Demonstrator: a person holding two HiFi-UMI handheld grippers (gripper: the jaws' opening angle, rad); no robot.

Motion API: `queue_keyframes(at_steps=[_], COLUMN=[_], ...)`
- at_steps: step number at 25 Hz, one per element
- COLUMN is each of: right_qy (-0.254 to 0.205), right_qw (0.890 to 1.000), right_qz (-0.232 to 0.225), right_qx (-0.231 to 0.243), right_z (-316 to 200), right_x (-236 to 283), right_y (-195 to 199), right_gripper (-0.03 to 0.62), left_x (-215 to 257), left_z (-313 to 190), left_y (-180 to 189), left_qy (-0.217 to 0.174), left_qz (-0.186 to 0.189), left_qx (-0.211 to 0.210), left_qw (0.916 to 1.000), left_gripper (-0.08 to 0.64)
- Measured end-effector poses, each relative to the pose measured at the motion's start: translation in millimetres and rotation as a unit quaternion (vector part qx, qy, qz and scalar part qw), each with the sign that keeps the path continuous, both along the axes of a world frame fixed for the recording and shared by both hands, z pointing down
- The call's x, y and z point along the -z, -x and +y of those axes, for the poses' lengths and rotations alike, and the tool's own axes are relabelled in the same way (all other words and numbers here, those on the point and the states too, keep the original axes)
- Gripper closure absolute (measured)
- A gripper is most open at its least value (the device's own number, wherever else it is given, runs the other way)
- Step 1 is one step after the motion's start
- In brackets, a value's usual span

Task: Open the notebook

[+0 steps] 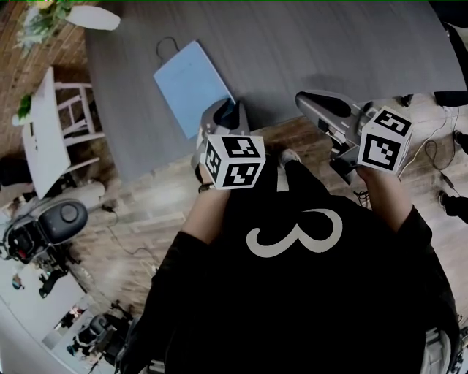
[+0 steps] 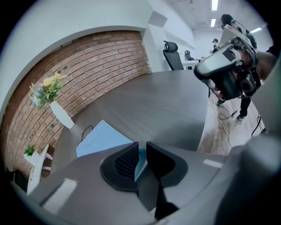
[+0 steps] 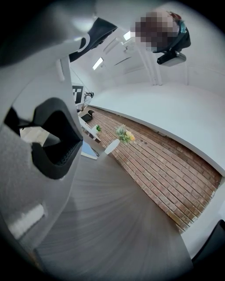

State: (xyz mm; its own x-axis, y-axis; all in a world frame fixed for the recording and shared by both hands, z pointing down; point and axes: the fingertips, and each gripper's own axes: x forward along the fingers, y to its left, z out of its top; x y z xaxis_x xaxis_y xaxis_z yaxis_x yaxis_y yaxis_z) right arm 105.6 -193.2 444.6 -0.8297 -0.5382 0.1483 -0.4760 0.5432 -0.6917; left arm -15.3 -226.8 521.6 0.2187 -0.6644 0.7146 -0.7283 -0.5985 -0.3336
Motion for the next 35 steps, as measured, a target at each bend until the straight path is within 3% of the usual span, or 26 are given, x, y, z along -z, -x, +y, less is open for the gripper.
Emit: queue_keyframes(at_steps=[12,18,22,28,35], right_qy=[-0.014,-0.026,-0.035,-0.051,-0.065], right_qw=[1.000,0.999,0.999,0.997,0.994], right_qz=[-0.009,-0.013,-0.019,-0.029,-0.049], right_qx=[0.006,0.017,0.030,0.050,0.078], right_z=[0,-3,-3,-1,-3], right_x=[23,40,49,65,82], right_y=[1,8,15,23,42], right_gripper=[0.592,0.592,0.592,0.592,0.592], left_x=[34,60,75,95,117], left_z=[-3,-3,0,12,23], left_y=[3,14,24,43,81], left_qy=[-0.022,-0.024,-0.035,-0.034,-0.050], left_qz=[0.017,0.086,0.112,0.181,0.243], left_qx=[0.010,0.045,0.067,0.123,0.194], left_qw=[0.9996,0.9950,0.9908,0.9752,0.9490], left_gripper=[0.523,0.525,0.526,0.529,0.529])
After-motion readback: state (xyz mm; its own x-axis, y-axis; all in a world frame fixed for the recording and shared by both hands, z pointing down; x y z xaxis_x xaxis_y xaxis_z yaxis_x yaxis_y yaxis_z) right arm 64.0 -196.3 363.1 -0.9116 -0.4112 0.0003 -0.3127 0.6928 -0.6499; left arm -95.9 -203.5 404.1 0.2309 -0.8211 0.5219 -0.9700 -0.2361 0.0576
